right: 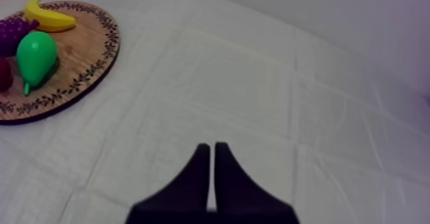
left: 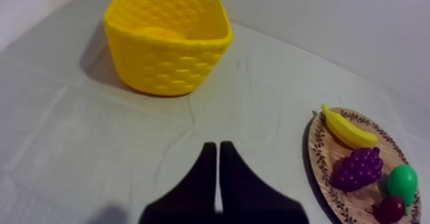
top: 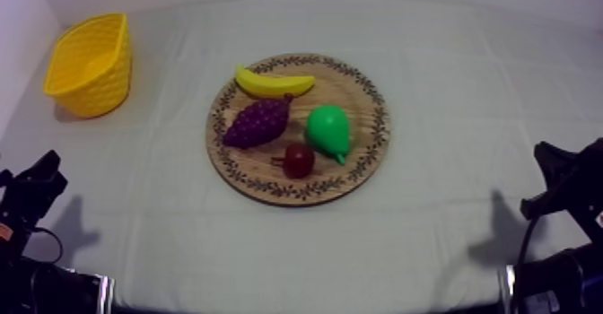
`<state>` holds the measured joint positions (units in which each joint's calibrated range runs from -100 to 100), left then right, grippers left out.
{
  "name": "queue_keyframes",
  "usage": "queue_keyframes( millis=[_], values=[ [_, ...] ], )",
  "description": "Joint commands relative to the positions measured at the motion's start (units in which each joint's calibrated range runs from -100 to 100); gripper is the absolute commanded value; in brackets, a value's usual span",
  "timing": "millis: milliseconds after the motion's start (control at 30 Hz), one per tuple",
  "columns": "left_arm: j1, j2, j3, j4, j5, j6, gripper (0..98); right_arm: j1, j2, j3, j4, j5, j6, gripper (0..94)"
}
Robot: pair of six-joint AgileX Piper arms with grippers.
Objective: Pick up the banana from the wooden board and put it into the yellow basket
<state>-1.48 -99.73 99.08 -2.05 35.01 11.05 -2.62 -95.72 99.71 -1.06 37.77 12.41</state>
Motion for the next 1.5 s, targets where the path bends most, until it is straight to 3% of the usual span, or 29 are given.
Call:
queue_keyframes(
  millis=[0, 1033, 1100, 1300, 1467],
  values=[
    [-0.01, -0.01, 0.03, 0.02, 0.00, 0.01, 0.0, 0.02, -0.03, -0.05, 0.01, -0.03, -0.03, 0.6],
    [-0.01, -0.01, 0.03, 0.02, 0.00, -0.02, 0.0, 0.02, -0.03, -0.05, 0.01, -0.03, -0.03, 0.6],
    [-0.01, -0.01, 0.03, 0.02, 0.02, -1.19, 0.0, 0.02, -0.03, -0.05, 0.01, -0.03, -0.03, 0.6],
    [0.17, -0.01, -1.99, -0.13, 6.02, -4.14, 0.3, 0.02, -0.03, -0.05, 0.01, -0.03, -0.03, 0.6],
    [1.98, 0.02, -7.58, -1.35, 11.69, -5.06, 0.1, 0.02, -0.03, -0.05, 0.01, -0.03, -0.06, 0.6]
  ],
)
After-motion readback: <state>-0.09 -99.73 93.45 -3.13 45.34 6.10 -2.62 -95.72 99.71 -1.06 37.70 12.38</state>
